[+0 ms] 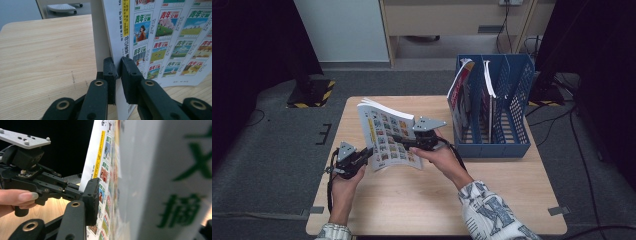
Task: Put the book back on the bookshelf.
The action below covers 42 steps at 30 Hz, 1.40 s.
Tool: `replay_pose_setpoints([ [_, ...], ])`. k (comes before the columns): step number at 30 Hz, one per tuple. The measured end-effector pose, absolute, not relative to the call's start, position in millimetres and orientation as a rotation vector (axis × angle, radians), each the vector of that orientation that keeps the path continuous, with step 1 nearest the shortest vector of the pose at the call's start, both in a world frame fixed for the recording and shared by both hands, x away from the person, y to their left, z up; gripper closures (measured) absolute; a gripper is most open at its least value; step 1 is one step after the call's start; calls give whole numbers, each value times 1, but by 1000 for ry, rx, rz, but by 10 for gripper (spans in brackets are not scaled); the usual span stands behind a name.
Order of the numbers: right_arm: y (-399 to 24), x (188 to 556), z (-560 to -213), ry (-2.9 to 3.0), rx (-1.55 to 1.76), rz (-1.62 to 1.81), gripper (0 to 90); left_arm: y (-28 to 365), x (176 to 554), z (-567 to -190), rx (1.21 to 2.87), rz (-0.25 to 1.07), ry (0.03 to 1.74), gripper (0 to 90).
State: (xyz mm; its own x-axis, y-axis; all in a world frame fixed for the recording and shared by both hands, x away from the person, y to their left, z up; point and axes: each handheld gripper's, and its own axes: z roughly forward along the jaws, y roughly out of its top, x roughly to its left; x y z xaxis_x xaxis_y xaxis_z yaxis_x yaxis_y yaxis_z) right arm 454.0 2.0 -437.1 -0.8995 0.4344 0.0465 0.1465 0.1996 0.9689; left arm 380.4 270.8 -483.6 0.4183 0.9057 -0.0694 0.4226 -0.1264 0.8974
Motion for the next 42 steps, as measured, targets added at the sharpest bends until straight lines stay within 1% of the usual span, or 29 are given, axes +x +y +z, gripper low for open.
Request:
replay_pose_setpoints([
  [1,2,454,-437,2237,555,1764,610,271,380,-484,1730,642,1160,818],
  [4,2,454,-436,2233,577,1751,651,271,380,-484,1729,641,1160,818],
  [5,2,455,-436,2231,587,1750,672,271,381,-484,1728,640,1161,817],
  [6,2,454,-436,2220,585,1733,715,271,381,-484,1728,640,1161,816],
  [9,2,454,-435,2220,572,1725,730,271,381,-484,1728,640,1165,812],
  [15,1,450,-434,2218,549,1723,735,272,381,-484,1727,642,1172,798],
  [16,1,449,-435,2210,553,1723,737,272,381,-484,1724,641,1175,782],
  [19,1,447,-434,2210,555,1730,737,272,381,-484,1722,642,1176,772],
  [21,0,445,-433,2214,561,1744,737,273,382,-484,1714,640,1178,736],
  [23,1,443,-432,2215,551,1749,738,273,382,-484,1703,637,1181,723],
  [27,3,436,-428,2224,519,1749,738,274,382,-485,1681,642,1186,650],
  [28,3,436,-428,2224,519,1749,738,275,382,-484,1667,643,1190,650],
  [31,5,432,-426,2228,514,1751,738,279,382,-484,1645,641,1211,591],
  [42,-2,430,-422,2220,539,1764,739,287,382,-486,1616,635,1248,560],
])
